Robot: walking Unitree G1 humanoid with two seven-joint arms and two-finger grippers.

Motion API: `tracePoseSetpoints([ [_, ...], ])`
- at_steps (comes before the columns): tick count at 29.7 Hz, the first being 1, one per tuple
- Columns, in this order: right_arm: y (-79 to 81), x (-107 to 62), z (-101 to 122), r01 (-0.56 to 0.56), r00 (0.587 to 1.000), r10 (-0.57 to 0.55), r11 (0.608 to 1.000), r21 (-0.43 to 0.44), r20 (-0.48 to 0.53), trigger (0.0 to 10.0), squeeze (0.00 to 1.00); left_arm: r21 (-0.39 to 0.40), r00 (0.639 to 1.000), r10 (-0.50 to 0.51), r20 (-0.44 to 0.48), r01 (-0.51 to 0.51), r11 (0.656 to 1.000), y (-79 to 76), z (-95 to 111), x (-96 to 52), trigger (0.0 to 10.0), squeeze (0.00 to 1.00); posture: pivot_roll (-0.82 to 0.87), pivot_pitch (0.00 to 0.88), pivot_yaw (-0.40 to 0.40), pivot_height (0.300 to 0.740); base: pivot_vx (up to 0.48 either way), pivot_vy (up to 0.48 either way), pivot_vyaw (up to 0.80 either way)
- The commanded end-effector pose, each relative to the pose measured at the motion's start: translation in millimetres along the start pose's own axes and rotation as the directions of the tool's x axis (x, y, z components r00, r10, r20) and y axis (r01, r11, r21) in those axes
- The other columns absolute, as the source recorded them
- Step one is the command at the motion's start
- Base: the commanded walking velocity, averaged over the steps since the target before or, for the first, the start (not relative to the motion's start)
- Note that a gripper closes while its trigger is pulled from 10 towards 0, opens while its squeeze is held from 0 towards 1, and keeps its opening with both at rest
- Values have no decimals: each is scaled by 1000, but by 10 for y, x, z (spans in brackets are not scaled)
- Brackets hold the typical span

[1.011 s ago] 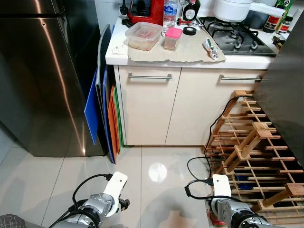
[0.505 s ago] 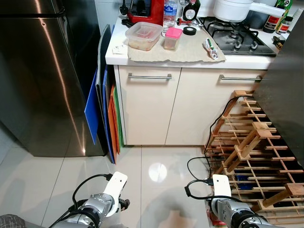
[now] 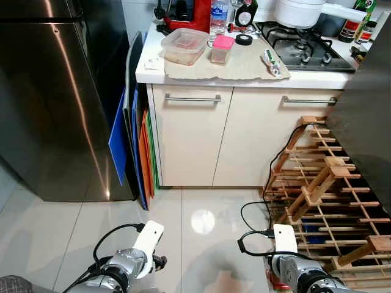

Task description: Restocking fridge

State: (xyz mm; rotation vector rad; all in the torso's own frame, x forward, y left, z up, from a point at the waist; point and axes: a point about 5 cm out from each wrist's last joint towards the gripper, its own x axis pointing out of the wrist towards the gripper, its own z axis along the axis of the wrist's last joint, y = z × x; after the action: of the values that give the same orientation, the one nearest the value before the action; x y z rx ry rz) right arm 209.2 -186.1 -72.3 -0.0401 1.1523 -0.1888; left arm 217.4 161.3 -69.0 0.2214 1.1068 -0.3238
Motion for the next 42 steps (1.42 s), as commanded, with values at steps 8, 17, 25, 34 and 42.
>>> tracePoseSetpoints([
  [8,-33,1,1,12,1000,-12,1000,12,-2,10000,0,-28,1000,-3,-16,2,1000,-17,-41,5,10000,0,101,0,-40,740,0,0,0],
  [17,-30,4,13,-3,999,2,1000,15,38,10000,0,-35,996,48,81,-45,998,3,19,3,10000,0,96,0,-38,740,0,0,0],
  [25,-4,-15,138,-36,976,31,999,18,217,10000,0,-88,959,37,281,-12,996,-5,159,-28,10000,0,75,0,-24,740,0,0,0],
  [34,-14,-167,710,2,881,-5,1000,7,474,10000,0,-67,765,42,642,1,998,-148,1473,-346,10000,0,62,0,-16,740,0,0,0],
  [42,9,-513,1232,-4,651,-17,1000,25,759,10000,0,-104,570,80,817,11,994,-43,1899,-673,10000,0,65,0,-8,740,0,0,0],
])
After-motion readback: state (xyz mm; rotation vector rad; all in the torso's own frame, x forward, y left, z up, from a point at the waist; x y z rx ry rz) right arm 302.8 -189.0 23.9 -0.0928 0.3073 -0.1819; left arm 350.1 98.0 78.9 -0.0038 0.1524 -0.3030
